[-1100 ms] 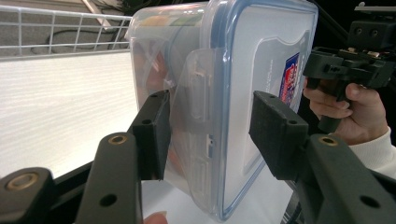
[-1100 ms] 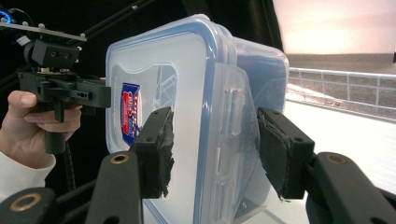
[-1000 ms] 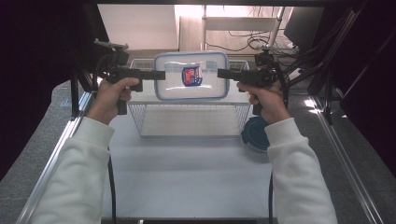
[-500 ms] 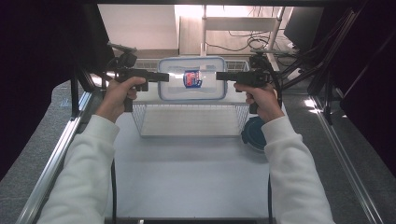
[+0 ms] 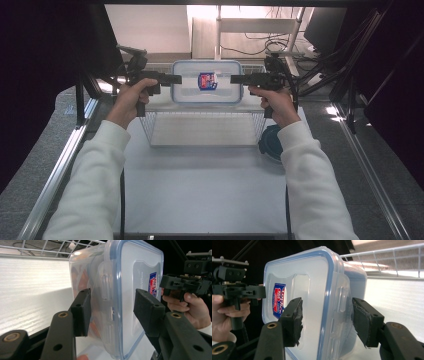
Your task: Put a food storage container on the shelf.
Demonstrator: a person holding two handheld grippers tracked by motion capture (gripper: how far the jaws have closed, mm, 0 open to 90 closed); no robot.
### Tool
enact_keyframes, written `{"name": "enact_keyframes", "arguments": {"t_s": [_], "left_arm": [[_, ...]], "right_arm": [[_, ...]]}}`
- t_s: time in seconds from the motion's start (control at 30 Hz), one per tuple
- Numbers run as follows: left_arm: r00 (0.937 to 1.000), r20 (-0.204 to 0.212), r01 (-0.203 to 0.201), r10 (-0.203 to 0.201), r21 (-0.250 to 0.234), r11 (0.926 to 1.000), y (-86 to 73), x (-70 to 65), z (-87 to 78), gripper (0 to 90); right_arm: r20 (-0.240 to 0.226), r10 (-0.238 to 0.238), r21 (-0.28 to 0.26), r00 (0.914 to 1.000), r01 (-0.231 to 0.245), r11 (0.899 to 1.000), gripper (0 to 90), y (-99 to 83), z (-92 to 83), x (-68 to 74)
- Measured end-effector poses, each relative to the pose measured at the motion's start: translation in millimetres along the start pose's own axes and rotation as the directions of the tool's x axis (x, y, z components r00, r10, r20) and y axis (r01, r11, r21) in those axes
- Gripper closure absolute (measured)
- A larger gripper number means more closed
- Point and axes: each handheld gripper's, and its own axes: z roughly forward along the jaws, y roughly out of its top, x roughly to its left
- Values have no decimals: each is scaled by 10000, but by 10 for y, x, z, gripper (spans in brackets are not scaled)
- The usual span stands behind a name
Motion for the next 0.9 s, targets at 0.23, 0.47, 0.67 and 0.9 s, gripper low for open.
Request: {"name": "enact_keyframes", "arguments": {"t_s": [0.23, 0.47, 0.67, 0.9], "left_arm": [[9985, 69, 548, -548, 30, 9985, 56, 71, 50, 485], [9966, 4, 827, -827, -46, 9966, 74, 106, 97, 466], [9937, -3, 1118, -1118, -85, 9937, 82, 146, 127, 453], [9898, -109, 1417, -1421, -304, 9894, 81, 188, 173, 433]], "right_arm": [[236, 986, -71, 9948, -985, 9951, 421, 24, 60, -51], [551, 1796, -182, 9822, -1788, 9837, 410, 39, 111, -51], [835, 2267, -457, 9704, -2235, 9736, 397, 41, 169, -49], [1021, 2784, -741, 9550, -2718, 9595, 389, 26, 232, -72]]}}
